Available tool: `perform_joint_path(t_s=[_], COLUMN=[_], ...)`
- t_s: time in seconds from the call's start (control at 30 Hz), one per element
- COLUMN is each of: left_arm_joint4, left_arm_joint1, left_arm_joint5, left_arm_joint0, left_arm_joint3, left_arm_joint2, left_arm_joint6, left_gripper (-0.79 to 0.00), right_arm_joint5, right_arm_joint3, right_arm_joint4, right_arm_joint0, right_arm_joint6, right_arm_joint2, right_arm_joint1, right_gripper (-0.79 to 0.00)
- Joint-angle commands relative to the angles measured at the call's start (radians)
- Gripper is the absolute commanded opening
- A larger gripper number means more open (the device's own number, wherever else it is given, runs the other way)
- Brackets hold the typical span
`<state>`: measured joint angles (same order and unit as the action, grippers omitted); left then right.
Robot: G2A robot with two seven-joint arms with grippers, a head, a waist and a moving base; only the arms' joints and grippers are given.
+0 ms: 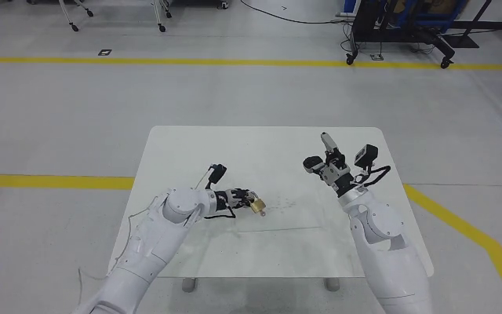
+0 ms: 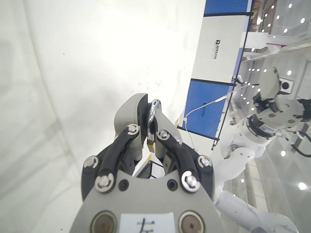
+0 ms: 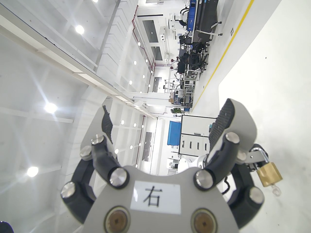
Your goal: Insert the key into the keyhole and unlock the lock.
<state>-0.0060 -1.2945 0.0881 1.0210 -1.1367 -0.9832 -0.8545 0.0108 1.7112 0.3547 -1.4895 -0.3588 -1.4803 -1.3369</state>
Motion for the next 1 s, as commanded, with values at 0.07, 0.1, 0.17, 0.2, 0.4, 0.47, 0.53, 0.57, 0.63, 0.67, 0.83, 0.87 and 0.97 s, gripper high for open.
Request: perform_joint_path(t_s=[0.07, 0.1, 0.17, 0.2, 0.4, 0.47, 0.53, 0.57, 0.63, 0.67, 0.83, 0.87, 0.97], left_arm_joint4=[0.019, 0.042, 0.015, 0.008, -0.026, -0.034, -0.045, -0.039, -0.024, -0.001, 0.36, 0.41, 0.42], left_arm_joint1=[0.001, 0.003, 0.004, 0.005, 0.011, 0.014, 0.017, 0.02, 0.027, 0.031, 0.064, 0.069, 0.074], left_arm_joint5=[-0.017, -0.032, -0.05, -0.061, -0.078, -0.116, -0.166, -0.189, -0.241, -0.266, -0.487, -0.515, -0.548], left_arm_joint0=[-0.01, -0.012, -0.007, -0.006, 0.005, 0.013, 0.024, 0.032, 0.048, 0.056, 0.094, 0.108, 0.133], left_arm_joint3=[0.004, 0.003, 0.0, -0.005, -0.019, -0.038, -0.064, -0.076, -0.113, -0.136, -0.309, -0.336, -0.386], left_arm_joint2=[0.004, 0.005, -0.007, -0.013, -0.041, -0.054, -0.074, -0.084, -0.11, -0.123, -0.2, -0.213, -0.258], left_arm_joint6=[0.001, 0.007, 0.003, 0.006, 0.013, 0.028, 0.05, 0.064, 0.099, 0.117, 0.318, 0.352, 0.435], left_gripper=[-0.299, -0.031, 0.0, 0.0, 0.0, 0.0, 0.0, 0.0, 0.0, 0.0, 0.0, 0.0, 0.0], right_arm_joint5=[0.0, 0.0, 0.0, 0.0, 0.0, 0.0, -0.013, -0.026, -0.069, -0.096, -0.205, -0.221, -0.289], right_arm_joint3=[0.0, 0.0, 0.0, 0.0, 0.0, 0.0, -0.013, -0.022, -0.032, -0.034, -0.017, -0.015, -0.015], right_arm_joint4=[0.0, 0.0, 0.0, 0.0, 0.0, 0.0, -0.034, -0.047, -0.085, -0.103, -0.119, -0.116, -0.094], right_arm_joint0=[0.0, 0.0, 0.0, 0.0, 0.0, 0.0, -0.002, 0.001, 0.014, 0.021, 0.058, 0.065, 0.086], right_arm_joint6=[0.0, 0.0, 0.0, 0.0, 0.0, 0.0, 0.003, 0.012, 0.052, 0.073, 0.129, 0.137, 0.159], right_arm_joint2=[0.0, 0.0, 0.0, 0.0, 0.0, 0.0, 0.012, 0.016, 0.008, 0.0, -0.083, -0.101, -0.162], right_arm_joint1=[0.0, 0.0, 0.0, 0.0, 0.0, 0.0, 0.001, 0.001, 0.001, 0.002, 0.008, 0.009, 0.014], right_gripper=[0.0, 0.0, 0.0, 0.0, 0.0, 0.0, 0.0, 0.0, 0.0, 0.0, 0.0, 0.0, 0.0])
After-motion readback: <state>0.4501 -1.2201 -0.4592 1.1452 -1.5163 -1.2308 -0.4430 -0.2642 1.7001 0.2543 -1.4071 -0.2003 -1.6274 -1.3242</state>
